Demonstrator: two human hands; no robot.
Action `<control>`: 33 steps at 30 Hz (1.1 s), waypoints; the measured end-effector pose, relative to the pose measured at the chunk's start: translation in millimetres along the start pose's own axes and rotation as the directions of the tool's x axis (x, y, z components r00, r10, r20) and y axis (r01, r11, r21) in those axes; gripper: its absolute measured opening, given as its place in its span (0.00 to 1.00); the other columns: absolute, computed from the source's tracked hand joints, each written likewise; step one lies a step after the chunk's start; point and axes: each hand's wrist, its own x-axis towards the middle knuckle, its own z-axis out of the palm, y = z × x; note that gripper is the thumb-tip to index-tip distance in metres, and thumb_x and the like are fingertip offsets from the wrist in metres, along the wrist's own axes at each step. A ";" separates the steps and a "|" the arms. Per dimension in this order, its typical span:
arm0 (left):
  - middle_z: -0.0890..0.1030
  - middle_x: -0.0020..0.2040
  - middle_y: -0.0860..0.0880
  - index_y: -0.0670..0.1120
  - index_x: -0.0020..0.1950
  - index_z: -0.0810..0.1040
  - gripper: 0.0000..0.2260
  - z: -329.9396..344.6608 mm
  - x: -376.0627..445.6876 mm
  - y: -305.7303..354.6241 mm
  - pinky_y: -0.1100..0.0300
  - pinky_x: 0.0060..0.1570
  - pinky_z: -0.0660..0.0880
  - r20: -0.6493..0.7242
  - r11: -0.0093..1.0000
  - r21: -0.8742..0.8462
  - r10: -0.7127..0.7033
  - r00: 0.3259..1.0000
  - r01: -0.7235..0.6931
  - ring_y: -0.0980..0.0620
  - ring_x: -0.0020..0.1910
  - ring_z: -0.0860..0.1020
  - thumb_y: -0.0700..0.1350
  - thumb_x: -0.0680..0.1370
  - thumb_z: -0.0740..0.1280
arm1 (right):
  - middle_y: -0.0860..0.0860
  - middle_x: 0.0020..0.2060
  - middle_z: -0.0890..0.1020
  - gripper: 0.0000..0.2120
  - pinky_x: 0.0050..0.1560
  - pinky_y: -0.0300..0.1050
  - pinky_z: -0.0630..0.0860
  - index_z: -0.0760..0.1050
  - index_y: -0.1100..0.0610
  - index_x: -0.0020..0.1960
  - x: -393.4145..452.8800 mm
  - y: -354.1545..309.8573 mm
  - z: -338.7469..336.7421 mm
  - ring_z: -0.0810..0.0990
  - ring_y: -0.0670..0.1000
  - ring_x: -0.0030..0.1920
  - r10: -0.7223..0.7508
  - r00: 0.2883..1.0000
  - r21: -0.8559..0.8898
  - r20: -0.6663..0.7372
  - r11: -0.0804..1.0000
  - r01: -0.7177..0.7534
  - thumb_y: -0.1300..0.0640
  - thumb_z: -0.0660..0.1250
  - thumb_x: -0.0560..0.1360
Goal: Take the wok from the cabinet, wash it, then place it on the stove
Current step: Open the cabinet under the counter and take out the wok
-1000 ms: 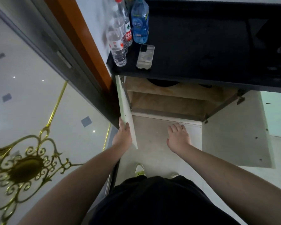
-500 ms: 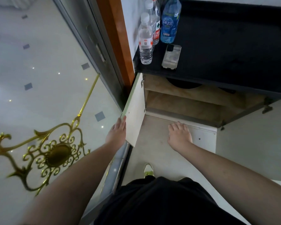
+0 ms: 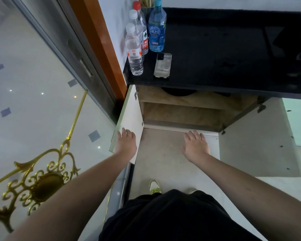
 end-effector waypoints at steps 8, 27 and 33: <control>0.60 0.78 0.41 0.43 0.79 0.54 0.27 -89.7 33.7 54.7 0.43 0.73 0.58 -0.305 0.946 -0.178 0.209 0.929 -0.271 0.41 0.77 0.56 0.54 0.82 0.51 | 0.55 0.77 0.59 0.30 0.76 0.53 0.50 0.53 0.57 0.77 -10.7 47.2 -12.7 0.53 0.56 0.77 0.222 0.967 0.177 -0.124 0.964 -0.199 0.46 0.55 0.80; 0.53 0.81 0.46 0.48 0.80 0.51 0.31 -212.2 75.6 190.3 0.46 0.76 0.51 -0.414 0.900 -0.139 0.327 0.850 -0.414 0.47 0.79 0.49 0.63 0.81 0.40 | 0.52 0.79 0.51 0.31 0.76 0.52 0.45 0.47 0.54 0.79 18.9 177.4 -24.4 0.47 0.54 0.79 0.310 0.927 0.324 -0.212 0.917 -0.232 0.42 0.49 0.81; 0.54 0.80 0.45 0.49 0.81 0.50 0.32 -197.2 97.0 206.6 0.44 0.76 0.51 -0.398 0.903 -0.177 0.298 0.868 -0.392 0.46 0.79 0.51 0.64 0.81 0.40 | 0.51 0.79 0.49 0.32 0.77 0.53 0.44 0.44 0.52 0.79 44.6 190.1 -5.8 0.45 0.52 0.79 0.299 0.931 0.305 -0.210 0.925 -0.228 0.41 0.47 0.80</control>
